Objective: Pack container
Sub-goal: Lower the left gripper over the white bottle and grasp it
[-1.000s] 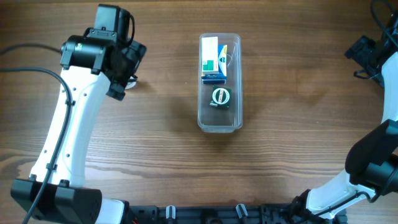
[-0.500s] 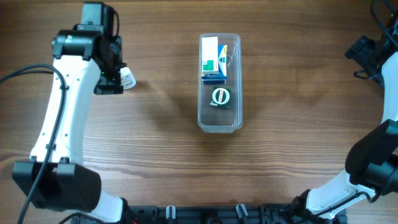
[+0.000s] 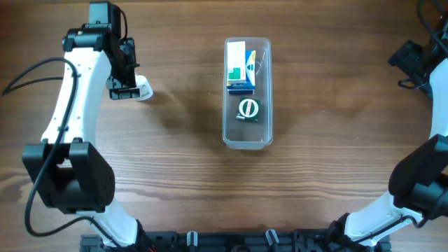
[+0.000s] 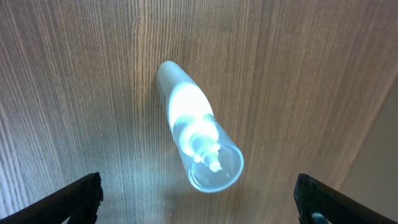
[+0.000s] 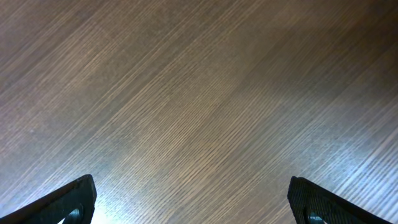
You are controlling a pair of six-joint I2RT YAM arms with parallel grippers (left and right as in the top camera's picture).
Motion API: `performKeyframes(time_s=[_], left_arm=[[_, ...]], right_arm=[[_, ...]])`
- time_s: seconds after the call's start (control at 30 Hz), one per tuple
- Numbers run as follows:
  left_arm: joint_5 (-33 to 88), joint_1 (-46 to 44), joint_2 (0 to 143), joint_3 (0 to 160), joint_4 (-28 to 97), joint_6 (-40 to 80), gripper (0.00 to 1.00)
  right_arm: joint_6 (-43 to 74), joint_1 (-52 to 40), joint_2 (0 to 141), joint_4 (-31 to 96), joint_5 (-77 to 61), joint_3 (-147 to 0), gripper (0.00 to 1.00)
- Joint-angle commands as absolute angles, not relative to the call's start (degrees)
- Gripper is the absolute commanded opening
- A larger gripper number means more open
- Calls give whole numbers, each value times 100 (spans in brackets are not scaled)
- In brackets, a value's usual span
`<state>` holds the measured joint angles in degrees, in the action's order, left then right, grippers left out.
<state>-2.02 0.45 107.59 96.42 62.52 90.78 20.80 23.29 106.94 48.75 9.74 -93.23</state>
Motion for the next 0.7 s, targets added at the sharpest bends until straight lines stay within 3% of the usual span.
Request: performKeyframes(time_s=[0.0,0.67], left_arm=[[-196,54,10973,9697,6261,9043,99],[-283,54,11649,9697,6302,9203,99]], right_arm=[[2139,2283,10785,4860,1050,-9319,100],[2139,2283,10785,4860,1050,-9319,100]])
